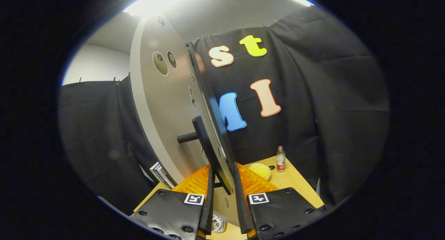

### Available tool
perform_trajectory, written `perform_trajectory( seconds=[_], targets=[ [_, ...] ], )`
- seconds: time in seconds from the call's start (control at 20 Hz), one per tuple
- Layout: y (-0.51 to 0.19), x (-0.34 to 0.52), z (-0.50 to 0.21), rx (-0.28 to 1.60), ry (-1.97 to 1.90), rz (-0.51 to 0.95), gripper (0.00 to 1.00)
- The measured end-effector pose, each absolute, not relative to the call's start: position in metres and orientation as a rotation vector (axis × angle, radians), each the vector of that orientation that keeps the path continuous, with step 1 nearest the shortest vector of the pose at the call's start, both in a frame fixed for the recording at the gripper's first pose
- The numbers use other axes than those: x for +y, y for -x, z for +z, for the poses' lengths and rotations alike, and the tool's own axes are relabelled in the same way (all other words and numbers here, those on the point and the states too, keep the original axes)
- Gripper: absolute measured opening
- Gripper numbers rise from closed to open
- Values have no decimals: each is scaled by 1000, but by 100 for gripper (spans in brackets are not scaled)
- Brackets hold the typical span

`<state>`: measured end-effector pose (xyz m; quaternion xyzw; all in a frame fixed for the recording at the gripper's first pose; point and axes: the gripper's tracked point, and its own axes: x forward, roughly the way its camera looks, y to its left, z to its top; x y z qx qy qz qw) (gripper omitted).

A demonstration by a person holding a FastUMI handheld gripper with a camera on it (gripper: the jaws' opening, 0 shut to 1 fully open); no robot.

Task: Open the shoe cabinet door, grab the shoes and put them into the shoe cabinet, then close the shoe cabinet door.

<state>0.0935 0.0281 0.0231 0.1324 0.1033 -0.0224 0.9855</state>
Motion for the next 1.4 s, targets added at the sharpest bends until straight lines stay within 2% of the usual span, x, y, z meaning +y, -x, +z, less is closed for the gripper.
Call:
perform_trajectory(
  seconds=[0.05, 0.2, 0.4, 0.55, 0.9, 1.15, 1.4],
  targets=[
    [-87, 21, 22, 213, -252, -72, 36],
    [-51, -2, 17, 238, -228, -166, 81],
    [-13, -1, -9, 307, -153, -218, 80],
    [13, 21, -40, 380, -119, -216, 94],
    [24, 118, -144, 571, -83, 8, 96],
    [-8, 187, -200, 663, -14, 179, 97],
    [-37, 235, -258, 772, 36, 287, 97]
  ],
)
